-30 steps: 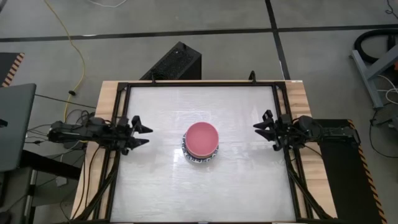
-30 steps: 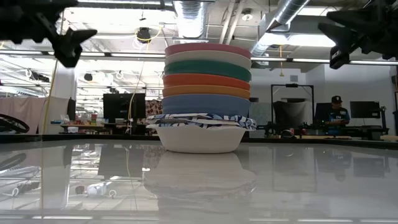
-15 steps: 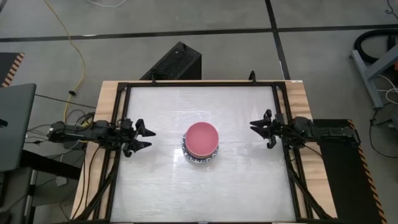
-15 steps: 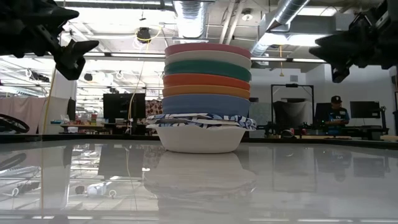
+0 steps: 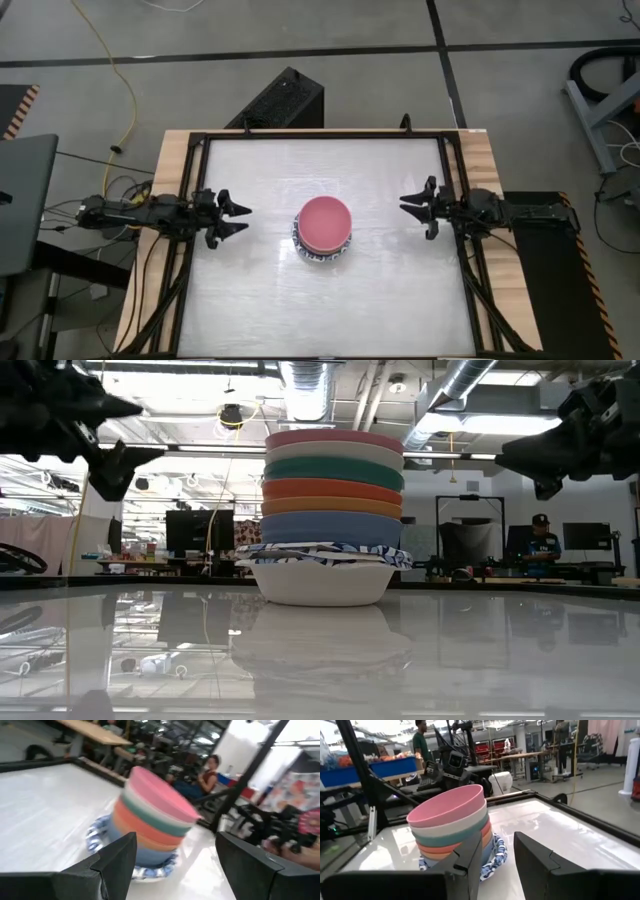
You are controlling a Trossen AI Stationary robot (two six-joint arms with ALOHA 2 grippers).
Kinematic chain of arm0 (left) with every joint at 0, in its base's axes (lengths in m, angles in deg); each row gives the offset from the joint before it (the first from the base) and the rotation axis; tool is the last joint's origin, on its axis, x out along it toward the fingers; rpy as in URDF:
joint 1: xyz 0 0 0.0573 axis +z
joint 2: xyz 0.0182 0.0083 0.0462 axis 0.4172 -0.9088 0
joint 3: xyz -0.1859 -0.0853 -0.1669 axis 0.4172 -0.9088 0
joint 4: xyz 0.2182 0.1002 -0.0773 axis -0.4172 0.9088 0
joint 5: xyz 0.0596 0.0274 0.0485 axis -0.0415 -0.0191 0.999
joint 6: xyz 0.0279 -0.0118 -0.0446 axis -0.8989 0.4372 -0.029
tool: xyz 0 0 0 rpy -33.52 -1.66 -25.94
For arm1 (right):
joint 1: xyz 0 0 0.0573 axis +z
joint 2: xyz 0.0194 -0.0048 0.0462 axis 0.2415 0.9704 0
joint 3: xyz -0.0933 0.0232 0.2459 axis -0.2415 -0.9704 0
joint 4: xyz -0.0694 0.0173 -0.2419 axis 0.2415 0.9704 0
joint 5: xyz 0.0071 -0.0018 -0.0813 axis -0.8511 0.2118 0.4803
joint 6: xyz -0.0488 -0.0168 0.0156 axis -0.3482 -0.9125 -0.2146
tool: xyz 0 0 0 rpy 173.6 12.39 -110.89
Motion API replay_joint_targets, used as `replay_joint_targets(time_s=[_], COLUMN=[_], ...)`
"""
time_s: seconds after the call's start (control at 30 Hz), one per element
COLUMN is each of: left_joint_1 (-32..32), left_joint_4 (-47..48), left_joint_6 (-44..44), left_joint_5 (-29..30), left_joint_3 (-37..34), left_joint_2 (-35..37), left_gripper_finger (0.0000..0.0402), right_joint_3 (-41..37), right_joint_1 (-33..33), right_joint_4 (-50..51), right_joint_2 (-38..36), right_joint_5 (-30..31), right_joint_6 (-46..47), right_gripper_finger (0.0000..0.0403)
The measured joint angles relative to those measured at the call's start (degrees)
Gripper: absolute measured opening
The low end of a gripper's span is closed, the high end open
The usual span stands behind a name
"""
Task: Nest bowls inside each other
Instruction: Return to Home Position
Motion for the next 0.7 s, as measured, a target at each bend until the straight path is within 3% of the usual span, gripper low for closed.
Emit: replay_joint_targets(time_s=[0.17, 0.27, 0.7], left_joint_1=[0.21, 1.15, 9.69], left_joint_4=[1.79, 3.33, 3.64], left_joint_6=[-2.10, -2.02, -4.51], left_joint_5=[5.11, 4.95, -8.02], left_joint_3=[0.00, -0.02, -0.04], left_joint_2=[0.00, 0.00, 0.02], left_gripper_finger=[0.0261, 0.0261, 0.0261], right_joint_3=[-0.02, -0.02, -0.02], right_joint_1=[0.00, -0.11, -5.06], right_joint_4=[0.20, 0.21, 0.31], right_joint_2=[0.00, 0.02, 3.77], right_joint_5=[0.10, 1.06, 1.05], right_joint_6=[-4.19, -4.97, -2.85], right_gripper_finger=[0.0134, 0.0134, 0.0134])
